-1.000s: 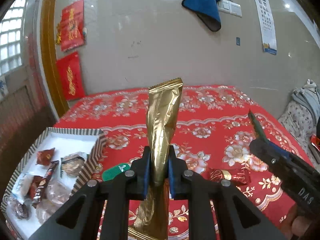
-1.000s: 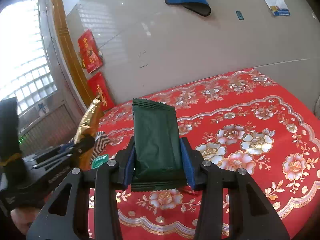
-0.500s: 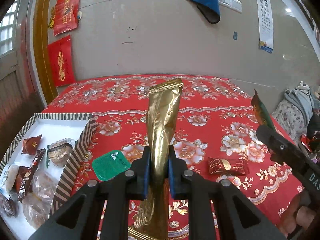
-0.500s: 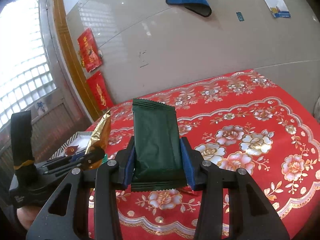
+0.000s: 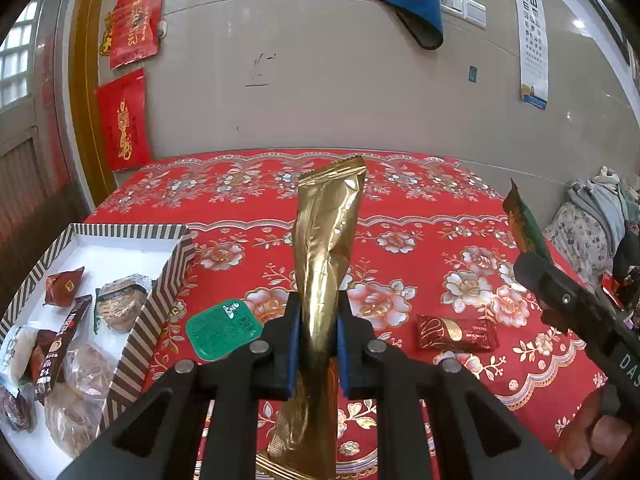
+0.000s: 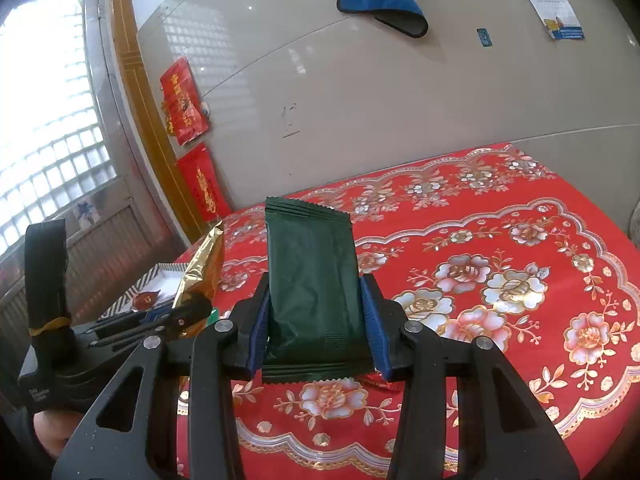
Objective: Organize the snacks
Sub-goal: 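Hold the green packet and gold bar raised above the tablecloth, then lower the green packet and gold bar into the white box and open both grippers, then grasp the red Golden Crown bar with the right gripper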
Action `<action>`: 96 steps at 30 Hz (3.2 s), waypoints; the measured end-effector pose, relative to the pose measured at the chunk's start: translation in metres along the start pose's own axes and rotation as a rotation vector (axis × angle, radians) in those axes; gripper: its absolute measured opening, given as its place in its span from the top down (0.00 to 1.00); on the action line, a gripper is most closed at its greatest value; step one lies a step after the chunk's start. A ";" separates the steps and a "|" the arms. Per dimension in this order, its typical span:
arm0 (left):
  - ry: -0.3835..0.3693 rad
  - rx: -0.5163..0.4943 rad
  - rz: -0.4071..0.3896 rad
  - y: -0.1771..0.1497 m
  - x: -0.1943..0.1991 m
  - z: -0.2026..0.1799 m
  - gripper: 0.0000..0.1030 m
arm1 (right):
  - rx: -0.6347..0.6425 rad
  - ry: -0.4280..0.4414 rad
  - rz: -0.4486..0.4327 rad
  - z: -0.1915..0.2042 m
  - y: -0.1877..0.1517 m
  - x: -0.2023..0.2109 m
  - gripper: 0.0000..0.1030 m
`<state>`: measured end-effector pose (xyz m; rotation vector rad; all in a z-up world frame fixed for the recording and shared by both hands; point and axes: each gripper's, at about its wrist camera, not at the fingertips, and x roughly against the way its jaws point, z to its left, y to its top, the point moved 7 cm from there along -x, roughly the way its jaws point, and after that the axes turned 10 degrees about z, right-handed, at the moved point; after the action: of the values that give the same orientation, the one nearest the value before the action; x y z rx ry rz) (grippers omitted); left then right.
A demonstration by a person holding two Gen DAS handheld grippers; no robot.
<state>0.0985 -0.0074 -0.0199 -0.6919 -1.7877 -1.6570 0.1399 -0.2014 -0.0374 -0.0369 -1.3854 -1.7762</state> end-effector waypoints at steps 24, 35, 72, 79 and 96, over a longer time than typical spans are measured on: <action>-0.007 0.006 -0.007 0.002 0.005 0.002 0.83 | -0.002 0.000 -0.002 -0.001 0.000 0.000 0.60; -0.006 0.103 -0.048 0.007 0.045 0.049 0.83 | 0.021 0.000 0.055 0.036 0.002 -0.015 0.60; 0.105 0.174 -0.043 0.015 0.033 0.100 0.11 | 0.287 -0.034 0.356 0.054 -0.001 -0.043 0.53; 0.160 0.083 0.164 0.019 -0.033 0.072 0.11 | 0.426 -0.083 0.499 0.006 -0.016 -0.053 0.53; 0.044 0.233 0.279 0.026 -0.037 0.092 0.11 | 0.462 -0.066 0.583 -0.005 -0.039 -0.078 0.60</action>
<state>0.1361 0.0871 -0.0330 -0.7532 -1.7289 -1.2489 0.1675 -0.1586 -0.1085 -0.2282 -1.6012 -0.9651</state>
